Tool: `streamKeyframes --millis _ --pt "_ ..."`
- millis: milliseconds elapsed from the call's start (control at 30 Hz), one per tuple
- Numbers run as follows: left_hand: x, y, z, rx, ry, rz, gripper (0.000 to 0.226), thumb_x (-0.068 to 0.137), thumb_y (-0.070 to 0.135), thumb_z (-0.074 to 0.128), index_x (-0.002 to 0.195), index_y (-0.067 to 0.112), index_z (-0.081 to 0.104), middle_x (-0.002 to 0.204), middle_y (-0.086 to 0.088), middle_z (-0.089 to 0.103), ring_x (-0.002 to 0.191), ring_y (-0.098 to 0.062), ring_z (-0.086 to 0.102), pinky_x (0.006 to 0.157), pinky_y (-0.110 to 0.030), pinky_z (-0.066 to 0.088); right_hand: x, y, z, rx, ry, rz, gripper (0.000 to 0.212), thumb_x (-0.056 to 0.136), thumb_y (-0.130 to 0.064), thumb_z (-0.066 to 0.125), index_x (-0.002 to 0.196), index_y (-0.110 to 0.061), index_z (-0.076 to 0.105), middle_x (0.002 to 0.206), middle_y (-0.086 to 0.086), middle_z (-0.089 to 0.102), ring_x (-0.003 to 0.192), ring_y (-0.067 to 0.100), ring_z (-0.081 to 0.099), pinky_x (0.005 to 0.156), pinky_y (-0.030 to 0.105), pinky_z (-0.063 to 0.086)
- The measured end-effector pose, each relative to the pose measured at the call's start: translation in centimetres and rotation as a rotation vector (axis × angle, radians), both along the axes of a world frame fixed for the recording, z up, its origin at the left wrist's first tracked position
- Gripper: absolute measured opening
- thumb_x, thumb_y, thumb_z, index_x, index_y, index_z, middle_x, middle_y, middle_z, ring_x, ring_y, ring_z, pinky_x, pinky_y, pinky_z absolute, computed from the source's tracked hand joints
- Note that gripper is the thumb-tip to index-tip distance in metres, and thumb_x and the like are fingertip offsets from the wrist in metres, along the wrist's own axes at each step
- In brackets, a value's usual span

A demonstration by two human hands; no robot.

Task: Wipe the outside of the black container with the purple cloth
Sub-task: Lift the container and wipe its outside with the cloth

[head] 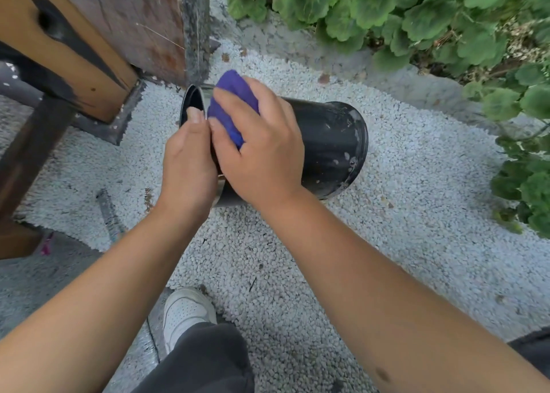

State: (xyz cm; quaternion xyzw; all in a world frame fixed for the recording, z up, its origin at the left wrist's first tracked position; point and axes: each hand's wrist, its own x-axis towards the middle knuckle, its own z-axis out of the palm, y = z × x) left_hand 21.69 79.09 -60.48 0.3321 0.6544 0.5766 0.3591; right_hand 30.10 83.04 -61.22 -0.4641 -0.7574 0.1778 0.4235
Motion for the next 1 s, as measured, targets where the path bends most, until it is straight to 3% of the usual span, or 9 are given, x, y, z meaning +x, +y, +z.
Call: streamKeyframes --millis 67,233,333,500,633,700,767,867,1000 --pt "-0.2 0.0 -0.4 -0.007 0.029 0.016 0.05 0.103 0.037 0.032 0.066 0.031 0.065 0.058 0.023 0.063 0.055 0.01 0.052 0.055 -0.011 0.044 0.5 0.4 -0.9 0.017 -0.027 -0.004 0.029 0.085 -0.027 0.069 0.111 -0.014 0.074 0.123 0.015 0.064 0.106 0.034 0.061 0.086 0.044 0.05" --pt "-1.4 0.0 -0.9 -0.004 0.032 0.002 0.047 0.102 0.03 0.037 0.07 0.039 0.069 0.066 0.024 0.065 0.064 0.008 0.055 0.067 -0.017 0.045 3.7 3.3 -2.9 -0.114 -0.133 -0.106 0.032 0.087 -0.035 0.064 0.115 -0.022 0.071 0.125 0.007 0.063 0.108 0.029 0.058 0.087 0.034 0.047" --pt "-1.4 -0.1 -0.6 -0.01 0.067 -0.008 0.049 0.101 0.025 0.037 0.069 0.043 0.069 0.065 0.028 0.064 0.062 0.013 0.055 0.06 -0.008 0.042 6.7 5.6 -4.3 -0.233 -0.194 -0.175 0.034 0.09 -0.04 0.057 0.12 -0.026 0.069 0.13 0.005 0.06 0.115 0.03 0.054 0.088 0.033 0.043" --pt "-2.2 -0.6 -0.8 0.057 -0.09 -0.274 0.033 0.088 0.017 0.049 0.111 0.027 0.071 0.103 0.01 0.074 0.096 -0.006 0.067 0.079 -0.017 0.05 9.5 7.6 -5.4 -0.35 -0.19 -0.24 0.034 0.092 -0.041 0.055 0.121 -0.03 0.067 0.133 0.002 0.056 0.118 0.027 0.052 0.09 0.028 0.037" --pt "-2.6 -2.6 -1.8 0.01 0.035 -0.374 0.032 0.095 0.03 0.046 0.124 0.03 0.06 0.118 0.014 0.069 0.112 -0.01 0.063 0.091 -0.026 0.048 9.8 7.3 -5.3 -0.336 -0.128 -0.196 0.035 0.09 -0.037 0.06 0.123 -0.027 0.066 0.135 0.001 0.056 0.12 0.019 0.052 0.099 0.023 0.039" --pt "-2.7 -3.0 -2.1 -0.03 0.068 -0.347 0.03 0.096 0.036 0.044 0.122 0.035 0.061 0.116 0.016 0.069 0.111 -0.008 0.063 0.09 -0.029 0.049 10.0 7.5 -4.9 -0.354 -0.009 -0.2 0.035 0.089 -0.033 0.062 0.123 -0.025 0.066 0.133 -0.003 0.057 0.117 0.007 0.052 0.096 0.008 0.032" --pt "-2.9 -2.6 -1.9 -0.046 0.079 -0.315 0.029 0.097 0.033 0.044 0.12 0.035 0.063 0.115 0.013 0.07 0.109 -0.011 0.064 0.09 -0.032 0.049 10.2 7.9 -3.9 -0.435 0.295 -0.293 0.035 0.088 -0.029 0.062 0.122 -0.023 0.065 0.122 -0.012 0.062 0.107 -0.007 0.055 0.091 0.003 0.035" --pt "-3.0 -1.3 -1.0 -0.038 0.075 -0.25 0.032 0.1 0.018 0.041 0.117 0.028 0.066 0.108 0.014 0.074 0.104 -0.006 0.067 0.085 -0.021 0.05 9.7 7.9 -1.6 -0.473 0.658 -0.419 0.025 0.087 -0.025 0.061 0.112 -0.021 0.063 0.11 -0.008 0.065 0.098 -0.002 0.061 0.083 0.013 0.048" --pt "-2.3 0.1 0.1 0.006 0.017 -0.159 0.036 0.102 0.011 0.038 0.106 0.025 0.071 0.098 0.013 0.076 0.091 -0.002 0.069 0.074 -0.014 0.051 5.7 5.6 1.3 -0.417 0.593 -0.215 0.017 0.086 -0.025 0.063 0.103 -0.023 0.066 0.108 -0.008 0.064 0.1 0.009 0.063 0.088 0.031 0.054"
